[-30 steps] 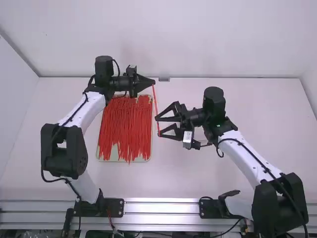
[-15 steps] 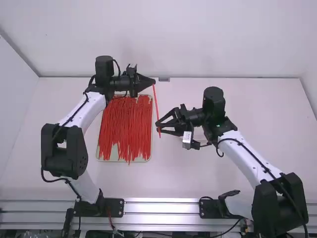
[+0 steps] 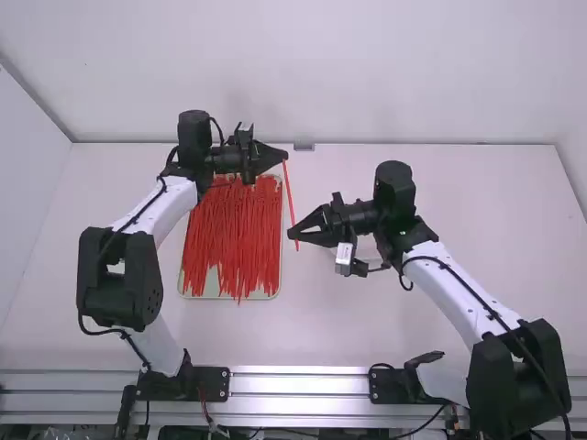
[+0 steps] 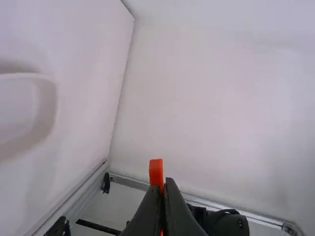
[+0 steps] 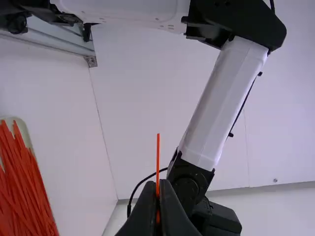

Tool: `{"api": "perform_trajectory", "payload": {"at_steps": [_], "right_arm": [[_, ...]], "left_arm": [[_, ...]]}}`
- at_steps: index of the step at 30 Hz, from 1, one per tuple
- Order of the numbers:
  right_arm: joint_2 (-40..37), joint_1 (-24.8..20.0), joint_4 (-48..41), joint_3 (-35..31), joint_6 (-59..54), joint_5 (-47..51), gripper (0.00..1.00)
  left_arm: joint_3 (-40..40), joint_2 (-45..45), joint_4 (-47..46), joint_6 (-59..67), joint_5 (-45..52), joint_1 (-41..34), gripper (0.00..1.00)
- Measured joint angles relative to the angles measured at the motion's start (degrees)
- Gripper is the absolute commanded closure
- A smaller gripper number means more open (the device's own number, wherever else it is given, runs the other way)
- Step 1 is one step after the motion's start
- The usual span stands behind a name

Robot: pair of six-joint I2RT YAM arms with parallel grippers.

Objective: Fasten the cable tie

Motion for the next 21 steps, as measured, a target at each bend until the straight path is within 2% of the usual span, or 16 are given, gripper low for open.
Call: {"api": "perform_trajectory", "payload": {"at_steps": [16,21], "right_arm": [[0.0,0.2,0.0,0.0,0.0,0.5,1.00],[0.0,0.2,0.0,0.0,0.0,0.7,0.93]], "left_arm": [[-1.5,0.0,0.0,0.0,-0.2,0.0,0.99],[-1.6,0.0,0.1,0.0,0.2,0.0,0.99]]}}
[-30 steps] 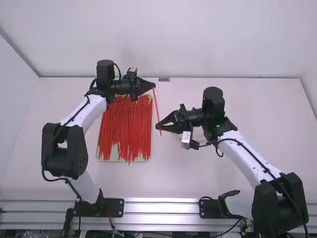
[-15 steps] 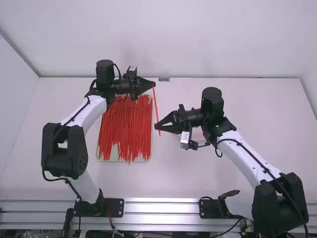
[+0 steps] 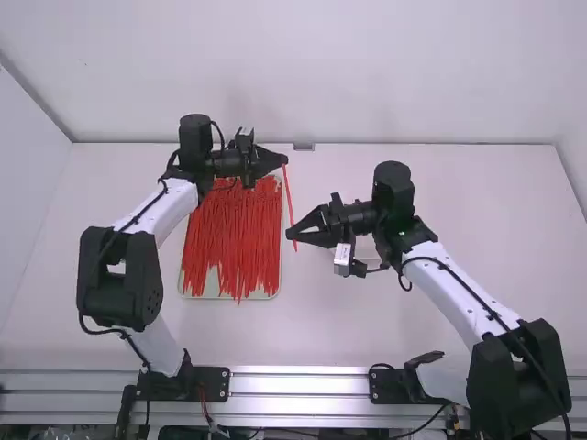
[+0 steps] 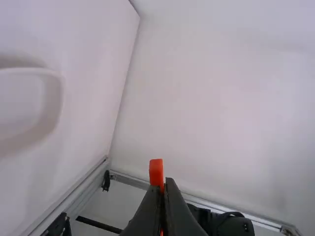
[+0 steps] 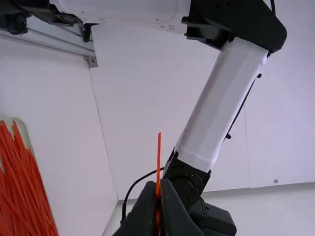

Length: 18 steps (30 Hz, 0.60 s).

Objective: Fasten the cable tie

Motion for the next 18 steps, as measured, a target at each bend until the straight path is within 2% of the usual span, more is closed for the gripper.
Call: {"api": "perform_trajectory", "payload": {"at_steps": [11,17,18], "right_arm": [[0.0,0.0,1.1,0.0,0.2,2.0,0.88],[0.0,0.0,4.7,0.0,3.3,2.8,0.91],[0.0,0.0,4.9,0.0,3.7,2.9,0.96]], "left_arm": [[0.0,0.0,-0.1,0.0,0.3,-1.1,0.99],[0.0,0.0,0.0,0.0,0.4,-1.5,0.98],[0.0,0.0,0.0,0.0,0.4,-1.5,0.99]]}}
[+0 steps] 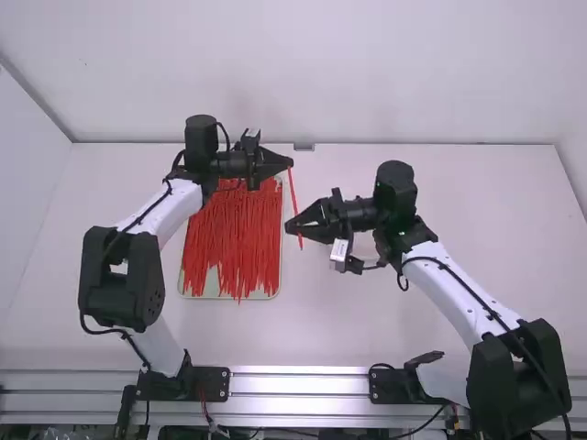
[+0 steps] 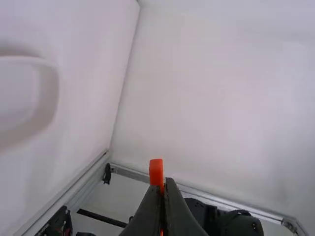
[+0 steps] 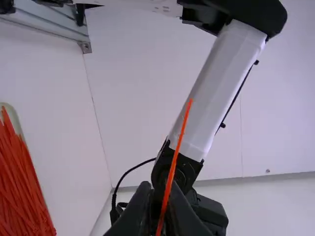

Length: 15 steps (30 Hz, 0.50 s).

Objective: Fasten the cable tie

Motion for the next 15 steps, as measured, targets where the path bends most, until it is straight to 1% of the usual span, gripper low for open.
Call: {"api": "perform_trajectory", "payload": {"at_steps": [3,15], "right_arm": [[0.0,0.0,0.4,0.0,1.0,0.2,1.00],[0.0,0.0,0.9,0.0,3.5,0.0,1.00]], "left_arm": [[0.0,0.0,0.0,0.1,0.4,-0.1,0.98],[0.0,0.0,0.1,1.0,0.4,-0.5,0.99]]}}
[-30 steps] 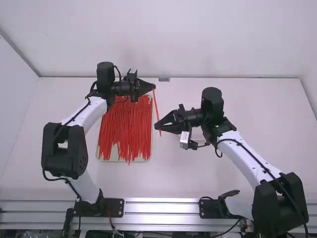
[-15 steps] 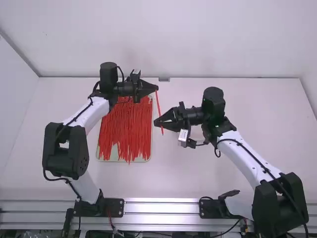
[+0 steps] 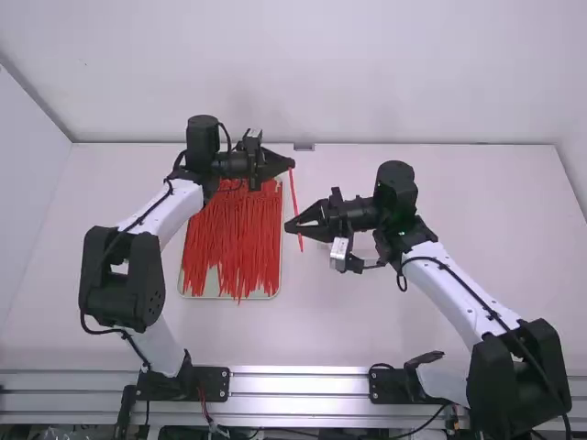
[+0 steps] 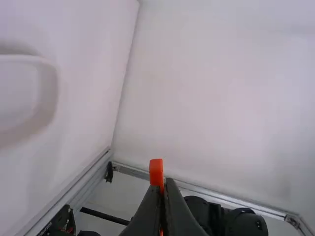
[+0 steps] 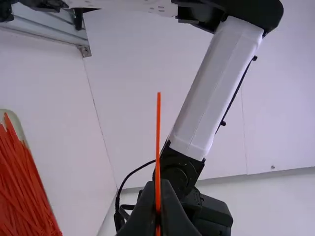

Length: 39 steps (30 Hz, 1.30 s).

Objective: Fasten the cable tie

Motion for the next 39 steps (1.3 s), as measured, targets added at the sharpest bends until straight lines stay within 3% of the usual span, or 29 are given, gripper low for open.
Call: {"api": "perform_trajectory", "payload": {"at_steps": [4,18,31,34,39], "right_arm": [[0.0,0.0,0.0,0.0,2.2,-0.1,1.00],[0.0,0.2,0.2,0.0,37.3,5.3,1.00],[0.0,1.5,-2.9,-0.1,43.9,6.4,1.00],[0.0,1.5,0.6,-0.2,48.1,5.8,1.00],[0.0,1.3,19.4,-0.4,67.3,4.4,1.00]], "left_arm": [[0.0,0.0,0.1,0.1,0.3,0.0,0.99],[0.0,0.0,0.9,3.4,1.9,0.0,0.99],[0.0,0.0,0.9,7.3,2.5,0.0,0.99],[0.0,0.0,1.0,9.2,2.4,0.0,0.99],[-0.4,0.0,8.4,13.7,3.6,0.0,0.99]]}}
